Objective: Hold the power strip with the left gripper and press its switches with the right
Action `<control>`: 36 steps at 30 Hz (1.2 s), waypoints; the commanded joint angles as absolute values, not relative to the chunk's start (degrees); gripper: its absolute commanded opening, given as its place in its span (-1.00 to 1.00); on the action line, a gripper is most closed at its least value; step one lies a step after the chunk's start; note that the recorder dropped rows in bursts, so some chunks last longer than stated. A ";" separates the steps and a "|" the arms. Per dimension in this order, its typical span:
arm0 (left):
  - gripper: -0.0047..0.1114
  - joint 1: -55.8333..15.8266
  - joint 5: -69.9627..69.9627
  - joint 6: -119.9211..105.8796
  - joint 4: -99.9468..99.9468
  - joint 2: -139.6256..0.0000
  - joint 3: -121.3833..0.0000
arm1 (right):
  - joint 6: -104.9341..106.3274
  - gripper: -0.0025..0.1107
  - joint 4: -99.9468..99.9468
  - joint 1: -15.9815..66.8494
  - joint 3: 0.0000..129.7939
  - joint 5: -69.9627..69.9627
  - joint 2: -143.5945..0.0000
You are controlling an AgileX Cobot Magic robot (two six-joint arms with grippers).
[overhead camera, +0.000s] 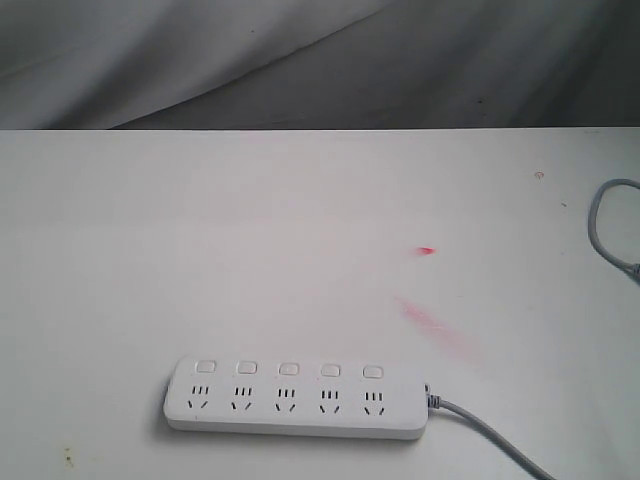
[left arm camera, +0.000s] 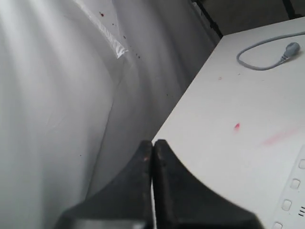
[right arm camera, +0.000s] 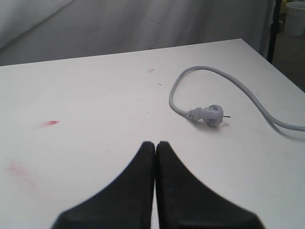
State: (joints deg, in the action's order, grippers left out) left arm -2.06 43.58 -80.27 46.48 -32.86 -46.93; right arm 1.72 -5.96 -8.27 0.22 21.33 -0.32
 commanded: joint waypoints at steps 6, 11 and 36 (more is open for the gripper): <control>-0.91 -2.26 32.10 -58.72 41.84 -28.14 -47.00 | 2.07 -0.96 -5.47 -8.76 0.00 20.55 0.00; -0.91 -2.26 25.44 -28.19 23.53 -26.02 -47.00 | 2.07 -0.96 -5.47 -8.76 0.00 20.55 0.00; -0.91 -2.26 18.57 0.91 2.78 -22.00 -24.14 | 2.07 -0.96 -5.47 -8.76 0.00 20.55 0.00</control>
